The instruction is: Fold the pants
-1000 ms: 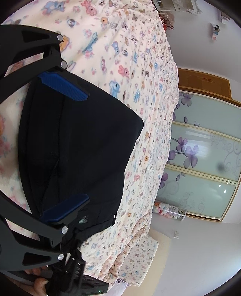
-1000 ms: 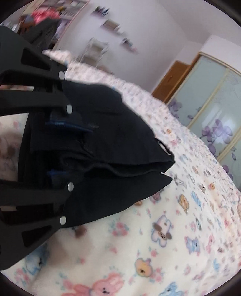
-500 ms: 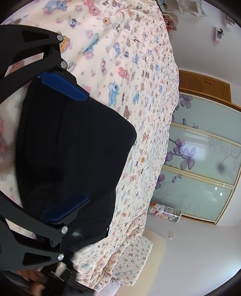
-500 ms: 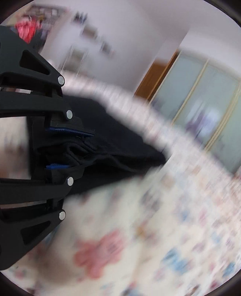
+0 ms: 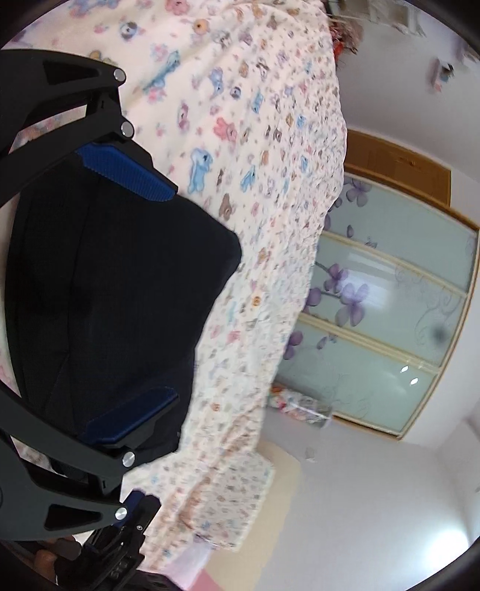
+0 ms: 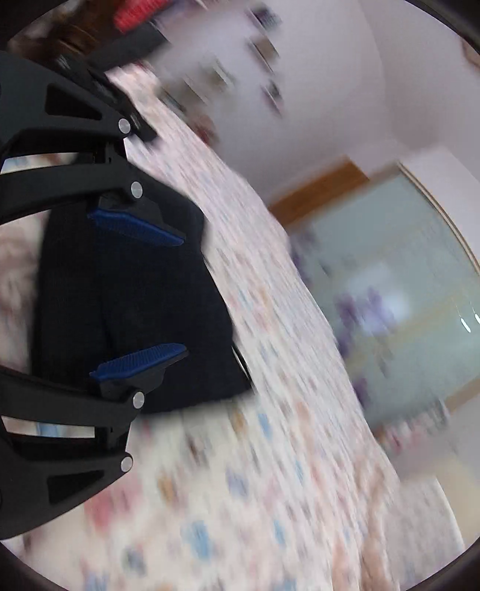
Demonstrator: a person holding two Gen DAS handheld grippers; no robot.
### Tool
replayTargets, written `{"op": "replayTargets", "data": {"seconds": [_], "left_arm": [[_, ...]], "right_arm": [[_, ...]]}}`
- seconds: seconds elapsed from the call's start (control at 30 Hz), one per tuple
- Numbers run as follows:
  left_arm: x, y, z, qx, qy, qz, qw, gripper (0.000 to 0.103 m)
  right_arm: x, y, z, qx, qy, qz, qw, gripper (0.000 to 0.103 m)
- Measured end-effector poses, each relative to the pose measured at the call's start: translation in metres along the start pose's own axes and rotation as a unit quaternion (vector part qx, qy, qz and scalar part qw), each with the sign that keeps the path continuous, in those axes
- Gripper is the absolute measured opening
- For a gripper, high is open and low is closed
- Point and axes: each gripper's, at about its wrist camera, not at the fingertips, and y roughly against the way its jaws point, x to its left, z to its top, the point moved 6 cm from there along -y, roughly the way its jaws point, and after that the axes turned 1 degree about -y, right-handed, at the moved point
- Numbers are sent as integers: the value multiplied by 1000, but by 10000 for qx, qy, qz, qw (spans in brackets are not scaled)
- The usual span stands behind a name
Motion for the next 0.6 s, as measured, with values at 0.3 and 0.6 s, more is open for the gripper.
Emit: {"op": "replayTargets", "data": {"seconds": [0.3,0.6], "left_arm": [[5,-52,-41,1649,-181,493,9849,101],[4,-53,-40,1639,-256,576,9845,101]], "right_arm": [[-32,-23,-2,478,-683,-344,9959,66],[11,-112,57,806,-1009,979,9868,86]]}}
